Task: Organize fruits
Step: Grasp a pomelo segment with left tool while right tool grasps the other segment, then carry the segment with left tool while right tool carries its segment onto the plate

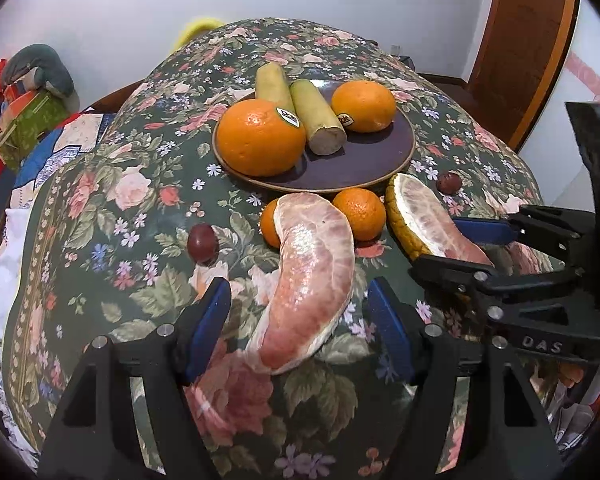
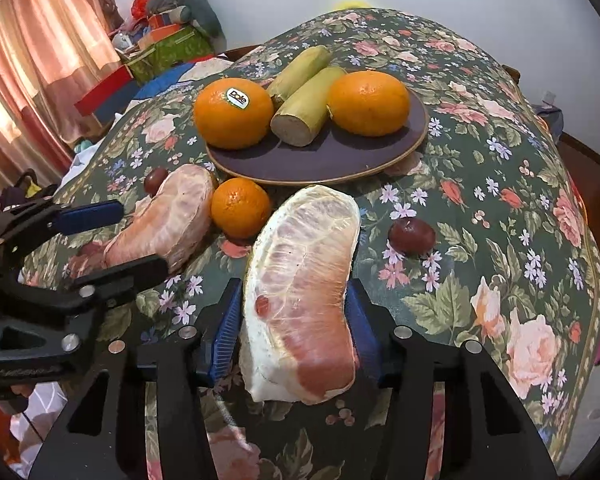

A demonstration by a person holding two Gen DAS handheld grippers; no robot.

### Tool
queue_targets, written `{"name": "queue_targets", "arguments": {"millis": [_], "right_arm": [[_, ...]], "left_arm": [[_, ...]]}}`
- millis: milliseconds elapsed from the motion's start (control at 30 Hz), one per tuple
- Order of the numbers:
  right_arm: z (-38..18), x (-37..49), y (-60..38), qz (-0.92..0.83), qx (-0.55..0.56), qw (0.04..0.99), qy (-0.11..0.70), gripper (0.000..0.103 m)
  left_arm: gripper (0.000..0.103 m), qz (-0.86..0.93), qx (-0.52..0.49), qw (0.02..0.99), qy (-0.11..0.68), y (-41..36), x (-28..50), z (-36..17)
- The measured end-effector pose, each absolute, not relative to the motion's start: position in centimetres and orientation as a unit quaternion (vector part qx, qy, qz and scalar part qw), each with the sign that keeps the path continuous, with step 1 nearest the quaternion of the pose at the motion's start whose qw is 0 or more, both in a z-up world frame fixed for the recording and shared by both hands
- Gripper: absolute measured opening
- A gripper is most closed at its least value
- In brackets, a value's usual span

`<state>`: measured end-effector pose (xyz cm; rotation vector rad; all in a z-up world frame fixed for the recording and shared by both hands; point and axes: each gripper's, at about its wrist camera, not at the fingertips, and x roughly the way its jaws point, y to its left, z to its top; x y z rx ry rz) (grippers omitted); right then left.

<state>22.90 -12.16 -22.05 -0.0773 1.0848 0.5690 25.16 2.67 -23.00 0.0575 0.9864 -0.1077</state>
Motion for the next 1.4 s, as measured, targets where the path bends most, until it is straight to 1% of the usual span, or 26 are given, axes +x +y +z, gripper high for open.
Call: {"name": "queue_targets", "arguments": {"millis": [133,233,433,467,567,933,1400], "right_arm": [[-21.8,22.8,-12.7,0.268,-0.032,0.819,0.506,0.046],[-21.6,22.7,-13.3,0.264,-0.03,0.822,0.503,0.046],[-21.2,22.7,-14.4,0.259,-0.019,0.827,0.499,0.046],[-21.1,22.7,-14.5,0.257,-0.017,0.828,0.498,0.046],[-20.7,22.7,-14.9,0.252,-0.018,0.833,0.493,0.046],[-18.7,23.0,-15.5,0.245,-0.012,0.849,0.469,0.046],[-15.8,25.6,-15.0,0.247,-0.006,0.871,0.425,0.046]], "left_arm": [[0.07,-0.057,0.02,0.878,0.475,2.5,26.1,-23.4],[0.068,-0.057,0.017,0.877,0.476,2.3,26.7,-23.7],[0.049,-0.051,-0.002,0.872,0.486,2.3,27.7,-24.6],[0.044,-0.057,-0.013,0.872,0.487,2.5,27.7,-24.6],[0.039,-0.054,-0.015,0.874,0.482,2.7,27.3,-24.1],[0.039,-0.051,-0.005,0.896,0.442,3.4,24.9,-20.6],[0.039,-0.059,-0.022,0.919,0.389,3.4,26.8,-16.5]]}}
